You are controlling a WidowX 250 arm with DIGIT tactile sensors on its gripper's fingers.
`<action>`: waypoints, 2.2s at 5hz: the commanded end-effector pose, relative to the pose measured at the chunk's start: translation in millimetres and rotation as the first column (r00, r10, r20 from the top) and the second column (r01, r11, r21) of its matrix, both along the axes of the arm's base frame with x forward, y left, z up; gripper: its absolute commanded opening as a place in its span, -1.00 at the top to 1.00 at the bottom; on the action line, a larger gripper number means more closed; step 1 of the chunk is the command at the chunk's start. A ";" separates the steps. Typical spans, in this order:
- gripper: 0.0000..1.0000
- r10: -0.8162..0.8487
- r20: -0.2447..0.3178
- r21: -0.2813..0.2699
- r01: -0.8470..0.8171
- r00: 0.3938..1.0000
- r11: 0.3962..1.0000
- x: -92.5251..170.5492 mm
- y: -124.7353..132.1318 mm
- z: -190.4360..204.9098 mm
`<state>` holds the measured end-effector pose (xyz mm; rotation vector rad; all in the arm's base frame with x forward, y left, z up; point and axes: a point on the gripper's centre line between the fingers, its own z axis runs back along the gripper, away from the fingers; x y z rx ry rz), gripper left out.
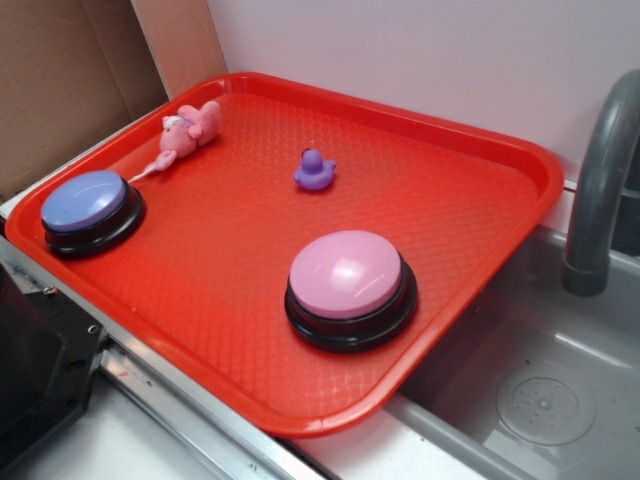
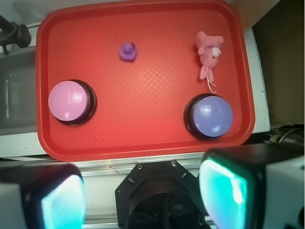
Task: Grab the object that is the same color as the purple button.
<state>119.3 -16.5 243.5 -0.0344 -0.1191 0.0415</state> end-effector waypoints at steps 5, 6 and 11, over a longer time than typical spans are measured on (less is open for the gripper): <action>-1.00 0.738 0.146 0.002 -0.746 0.659 0.666 90.2 -3.0 -55.4; -1.00 0.819 0.184 0.030 -0.836 0.543 0.548 100.3 3.9 -80.6; -1.00 0.804 0.064 -0.017 -0.805 0.592 0.594 167.8 8.9 -193.3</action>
